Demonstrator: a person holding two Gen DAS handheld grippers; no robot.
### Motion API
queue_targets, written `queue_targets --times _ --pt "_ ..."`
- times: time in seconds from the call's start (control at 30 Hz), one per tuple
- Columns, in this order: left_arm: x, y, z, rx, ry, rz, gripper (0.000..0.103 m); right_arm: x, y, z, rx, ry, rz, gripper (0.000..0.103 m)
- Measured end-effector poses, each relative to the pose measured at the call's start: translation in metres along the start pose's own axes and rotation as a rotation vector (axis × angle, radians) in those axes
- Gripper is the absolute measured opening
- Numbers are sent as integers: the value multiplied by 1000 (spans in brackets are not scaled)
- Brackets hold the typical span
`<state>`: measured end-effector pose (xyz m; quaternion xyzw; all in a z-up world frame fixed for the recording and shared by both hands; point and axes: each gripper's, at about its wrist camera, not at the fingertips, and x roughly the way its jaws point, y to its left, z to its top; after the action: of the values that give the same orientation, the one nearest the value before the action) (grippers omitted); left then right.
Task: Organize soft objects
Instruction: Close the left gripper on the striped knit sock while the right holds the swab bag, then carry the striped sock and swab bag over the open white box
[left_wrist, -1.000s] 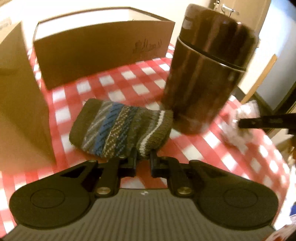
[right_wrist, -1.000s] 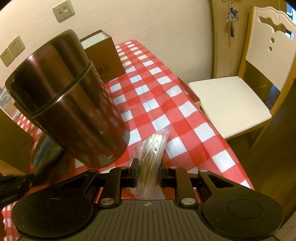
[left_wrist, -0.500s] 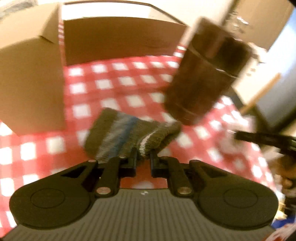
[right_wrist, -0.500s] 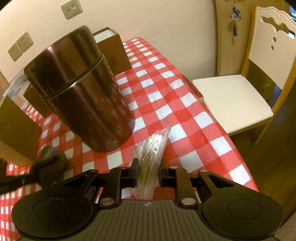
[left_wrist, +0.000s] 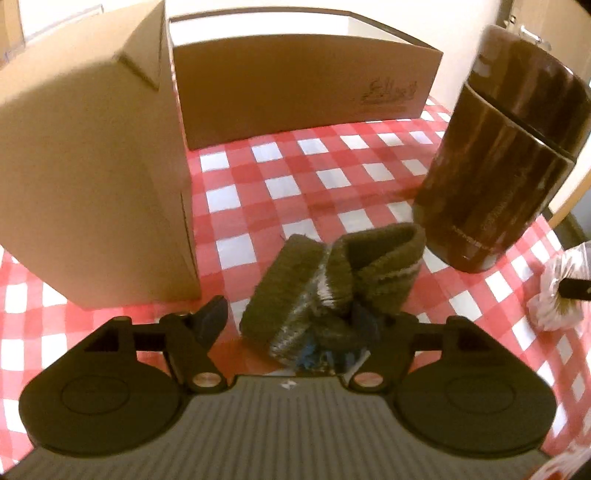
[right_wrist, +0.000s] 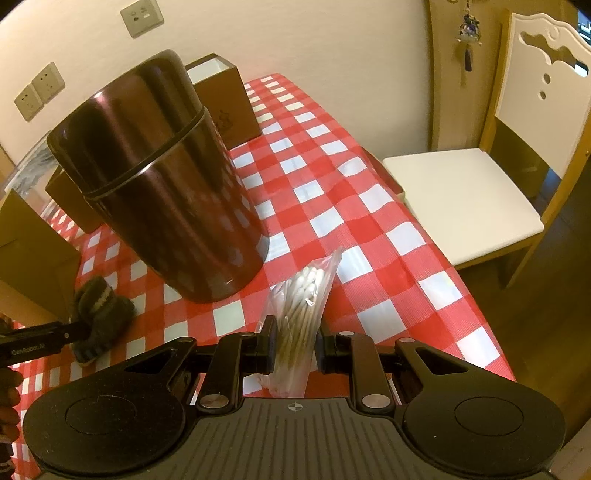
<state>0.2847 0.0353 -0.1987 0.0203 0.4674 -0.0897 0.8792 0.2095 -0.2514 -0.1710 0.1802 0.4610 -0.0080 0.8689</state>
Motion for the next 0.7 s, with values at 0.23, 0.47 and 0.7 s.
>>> queue_targets --times 0.23,0.47,0.7 --pt "14 12 -3 -92 39 -118 51 2 0 1 -8 11 6 20" --pt "7 -5 -5 -44 3 -157 31 -3 -3 3 -27 2 24 20" --pt "-9 -20 -7 -58 -4 -130 30 -16 -10 8 -60 -27 48 20"
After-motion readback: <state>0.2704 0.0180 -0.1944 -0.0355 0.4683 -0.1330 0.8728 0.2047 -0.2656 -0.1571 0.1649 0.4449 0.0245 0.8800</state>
